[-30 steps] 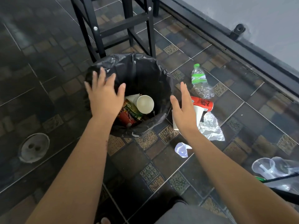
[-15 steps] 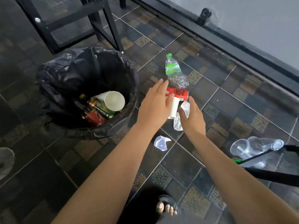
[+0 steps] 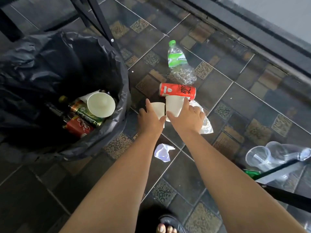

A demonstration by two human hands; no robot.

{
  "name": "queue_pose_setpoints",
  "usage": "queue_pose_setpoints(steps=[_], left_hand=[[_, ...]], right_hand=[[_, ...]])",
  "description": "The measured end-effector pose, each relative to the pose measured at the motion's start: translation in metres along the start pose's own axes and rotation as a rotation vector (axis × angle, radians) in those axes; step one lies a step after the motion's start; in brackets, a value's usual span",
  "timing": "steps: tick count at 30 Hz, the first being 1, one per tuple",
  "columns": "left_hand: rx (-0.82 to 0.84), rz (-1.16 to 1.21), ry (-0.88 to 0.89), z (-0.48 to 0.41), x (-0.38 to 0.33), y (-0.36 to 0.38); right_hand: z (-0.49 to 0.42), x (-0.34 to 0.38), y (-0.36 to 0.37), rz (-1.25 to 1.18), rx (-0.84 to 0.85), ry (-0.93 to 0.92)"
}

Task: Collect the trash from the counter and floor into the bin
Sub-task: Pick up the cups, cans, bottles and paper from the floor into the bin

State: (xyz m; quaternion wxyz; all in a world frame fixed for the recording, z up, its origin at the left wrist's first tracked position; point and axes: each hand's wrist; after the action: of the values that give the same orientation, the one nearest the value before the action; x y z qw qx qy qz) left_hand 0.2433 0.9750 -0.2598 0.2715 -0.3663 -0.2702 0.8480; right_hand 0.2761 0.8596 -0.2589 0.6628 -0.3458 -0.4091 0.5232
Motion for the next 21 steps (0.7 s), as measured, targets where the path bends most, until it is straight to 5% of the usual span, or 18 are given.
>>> queue_pose_setpoints(steps=[10,21], left_hand=[[0.029,0.251,-0.056,-0.002,0.001,-0.002],[-0.113,0.325,0.18,0.051,-0.03,-0.04]], right_hand=[[-0.008,0.008,0.001,-0.163,0.124,0.059],[0.028,-0.015,-0.032,-0.493,-0.118,-0.002]])
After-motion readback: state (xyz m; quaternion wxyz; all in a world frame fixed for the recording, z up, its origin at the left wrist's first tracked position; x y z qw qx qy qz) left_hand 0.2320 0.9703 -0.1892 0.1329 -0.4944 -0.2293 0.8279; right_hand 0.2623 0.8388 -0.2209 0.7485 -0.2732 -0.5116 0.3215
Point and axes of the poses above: each hand's wrist, its own z-axis away from the middle knuckle, its own y-axis out of the palm, x = y × z, and after that the axes turned 12 degrees about x, right-handed
